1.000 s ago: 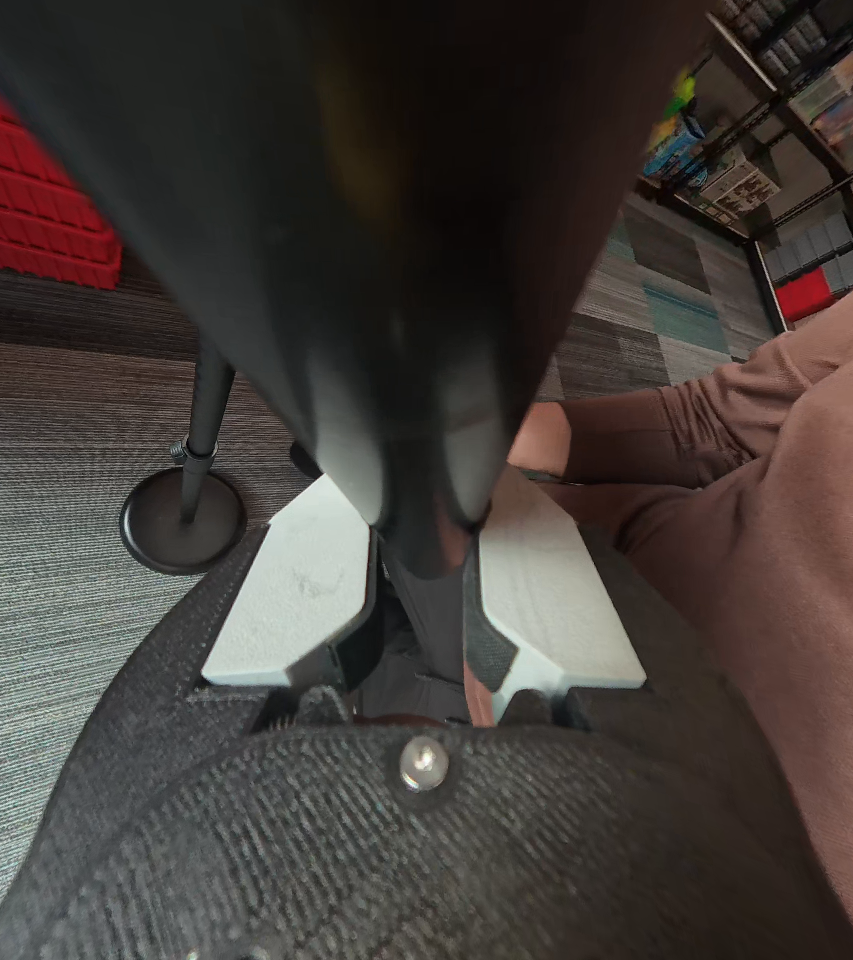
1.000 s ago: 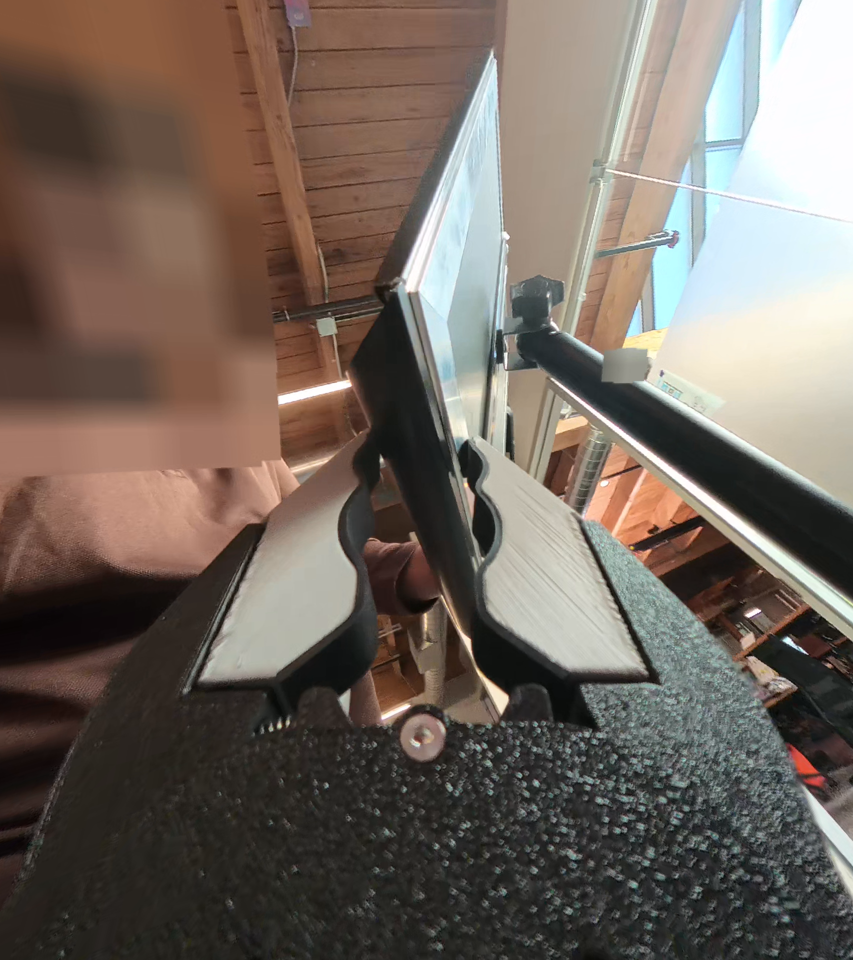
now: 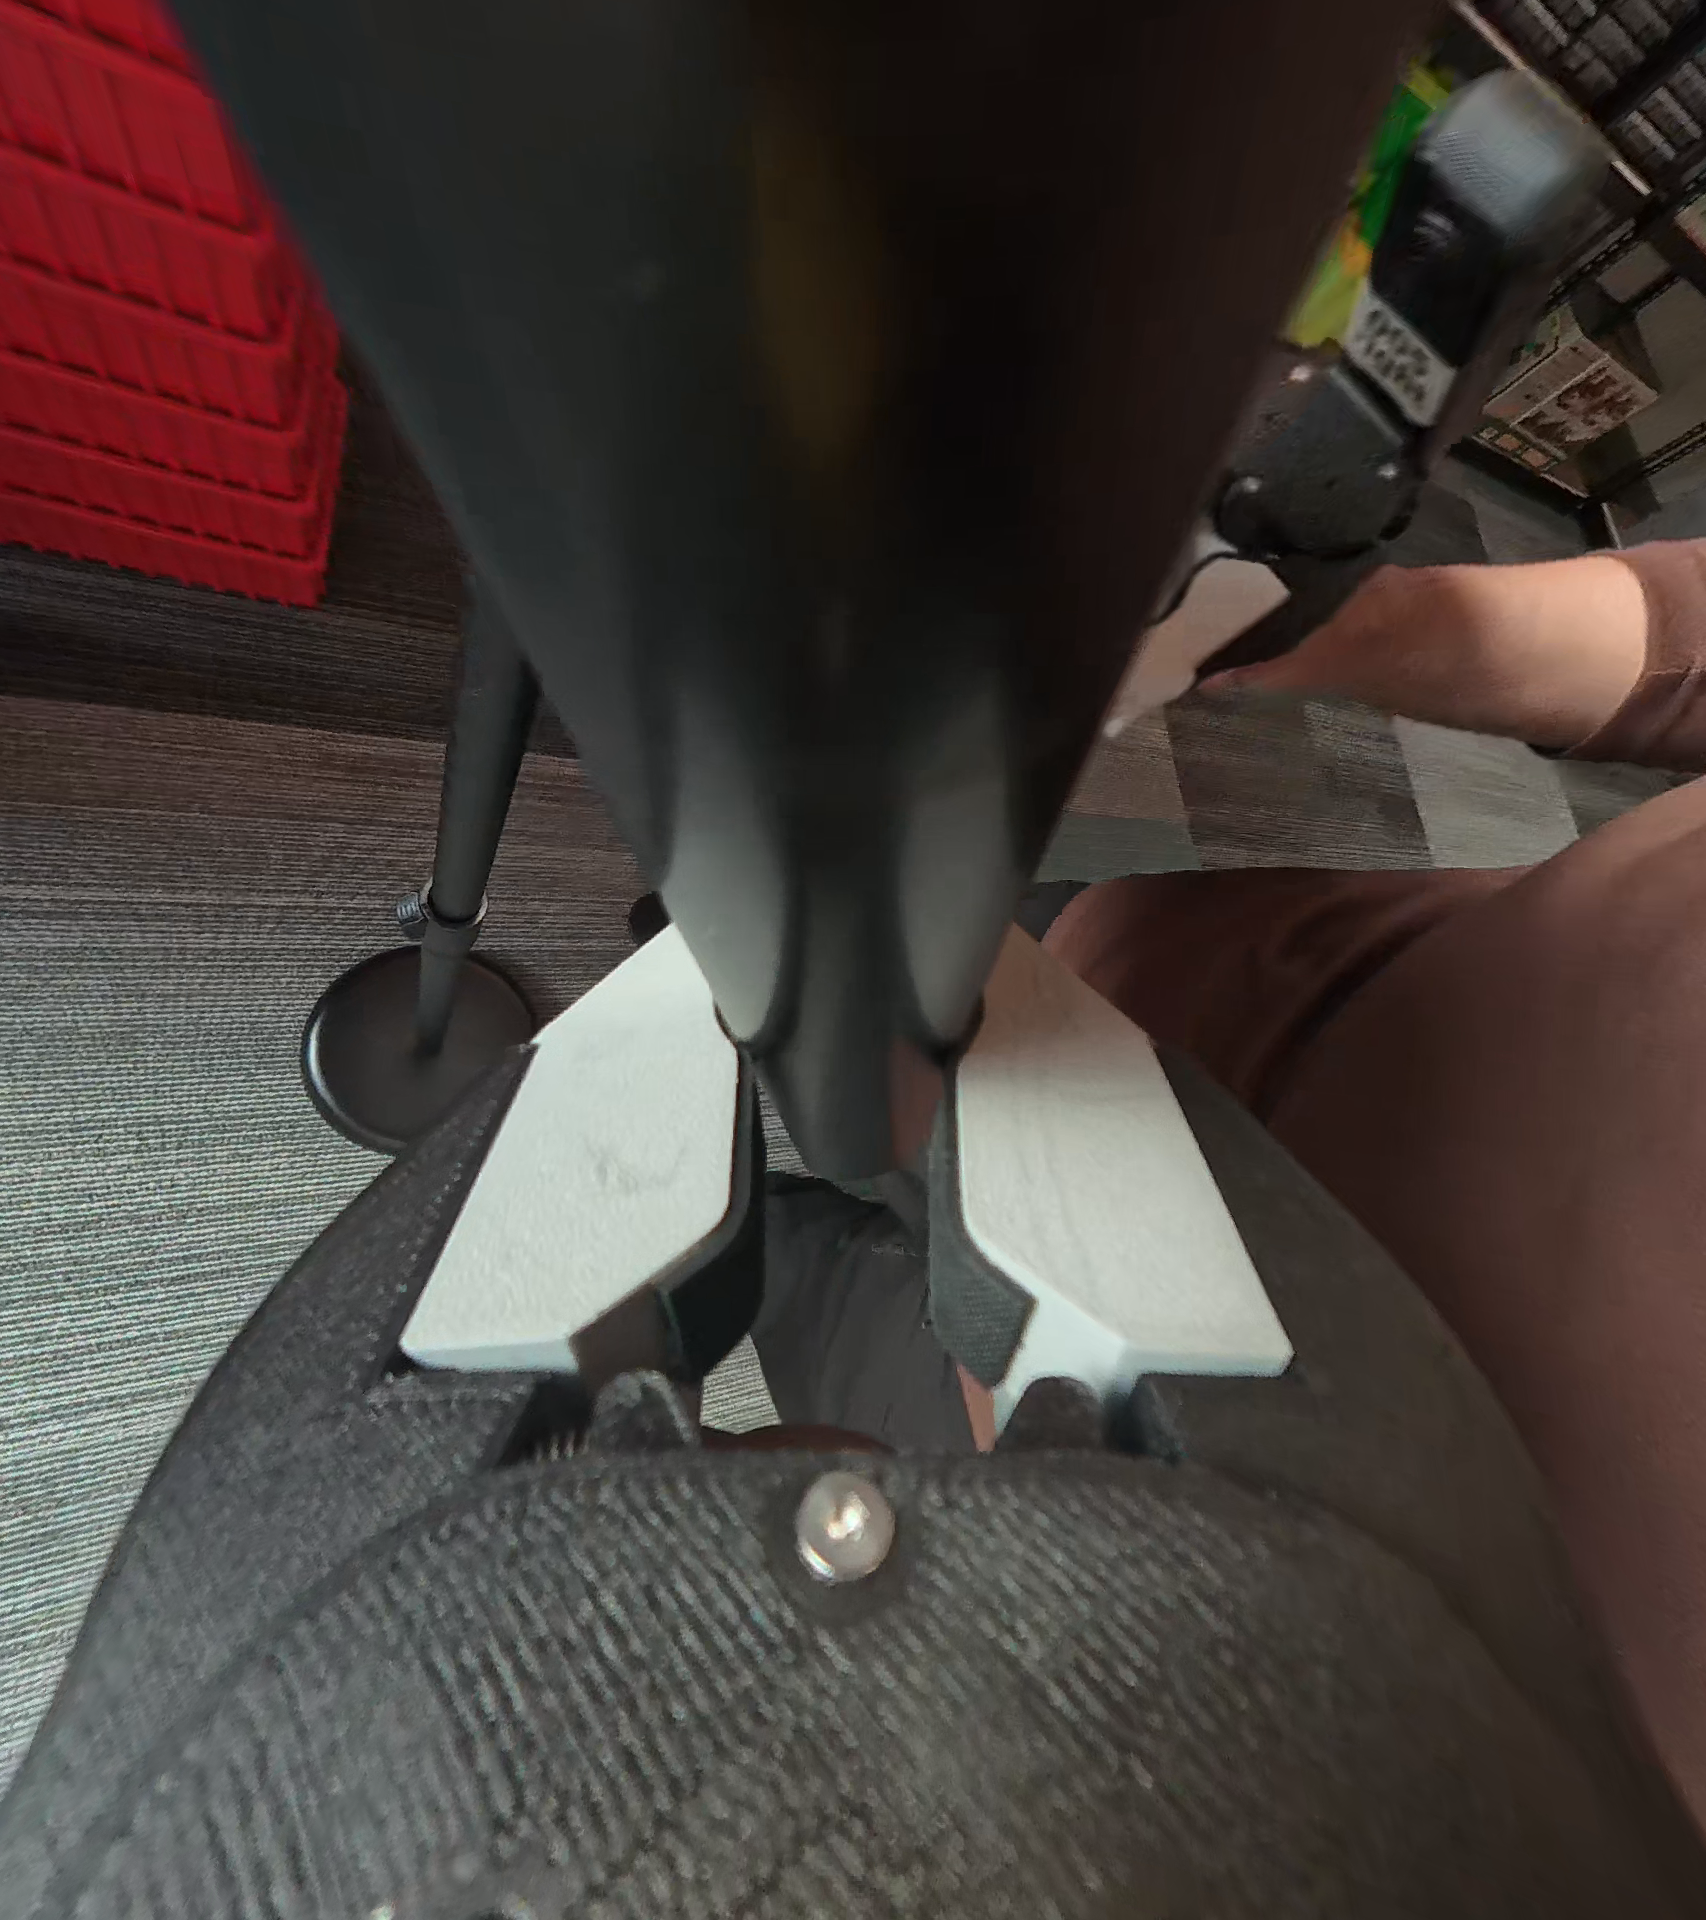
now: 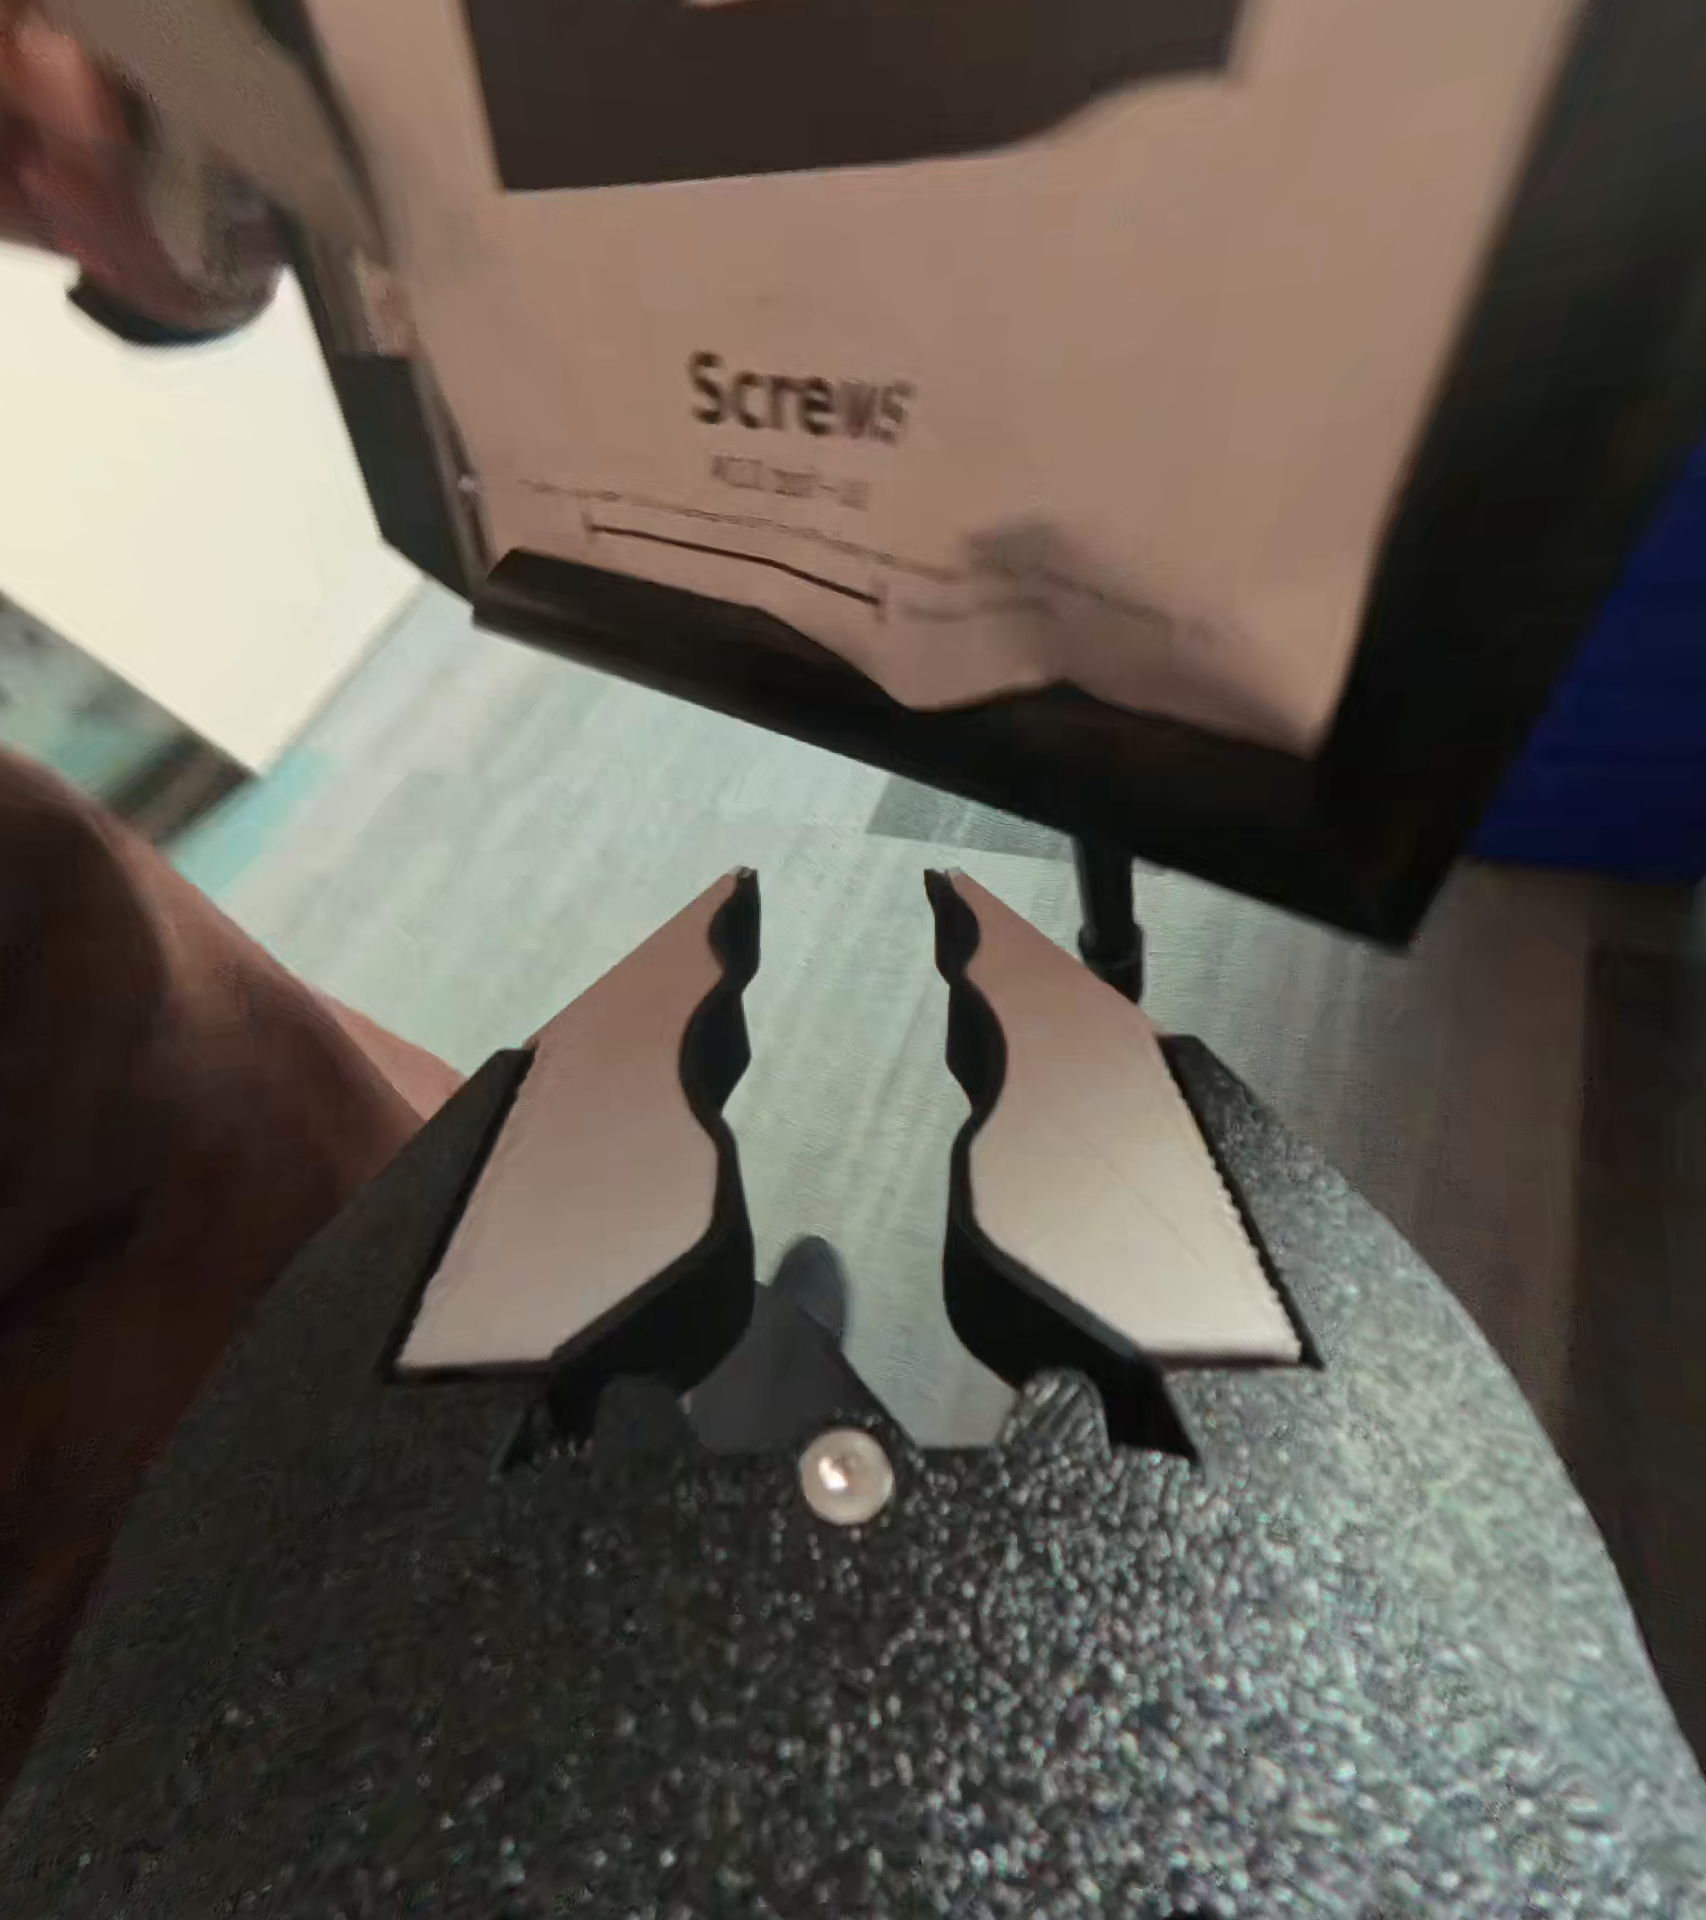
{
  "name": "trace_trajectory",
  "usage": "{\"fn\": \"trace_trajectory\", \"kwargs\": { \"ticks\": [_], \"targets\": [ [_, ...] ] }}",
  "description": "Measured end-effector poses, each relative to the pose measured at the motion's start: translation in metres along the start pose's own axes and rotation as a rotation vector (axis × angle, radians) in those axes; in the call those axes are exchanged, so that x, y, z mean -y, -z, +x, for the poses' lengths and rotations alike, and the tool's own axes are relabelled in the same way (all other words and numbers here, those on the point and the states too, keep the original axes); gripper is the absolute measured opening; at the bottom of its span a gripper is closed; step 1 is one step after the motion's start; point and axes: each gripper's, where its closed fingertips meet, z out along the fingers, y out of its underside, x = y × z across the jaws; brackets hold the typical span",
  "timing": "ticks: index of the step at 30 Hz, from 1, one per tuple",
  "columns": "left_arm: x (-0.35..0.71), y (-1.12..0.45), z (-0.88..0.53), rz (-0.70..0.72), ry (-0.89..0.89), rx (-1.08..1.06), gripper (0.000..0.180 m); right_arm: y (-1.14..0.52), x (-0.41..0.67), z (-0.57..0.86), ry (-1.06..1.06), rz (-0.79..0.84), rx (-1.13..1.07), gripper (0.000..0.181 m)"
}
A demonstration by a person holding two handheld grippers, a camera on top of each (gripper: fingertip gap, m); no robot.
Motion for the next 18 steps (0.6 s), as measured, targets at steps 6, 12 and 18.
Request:
{"fn": "trace_trajectory", "kwargs": {
  "ticks": [6, 12, 18],
  "targets": [
    [0.007, -0.002, -0.001, 0.022, 0.051, -0.029, 0.033, -0.030, 0.042, -0.044, 0.484, -0.231, 0.039, 0.039],
    [0.007, 0.010, 0.010, 0.075, 0.027, -0.028, 0.060, -0.026, 0.085, -0.048, 0.359, -0.153, 0.073, 0.039],
    [0.010, 0.051, 0.022, 0.305, 0.082, -0.219, 0.072, 0.034, 0.157, -0.014, 0.359, 0.038, 0.055, 0.030]
  ]
}}
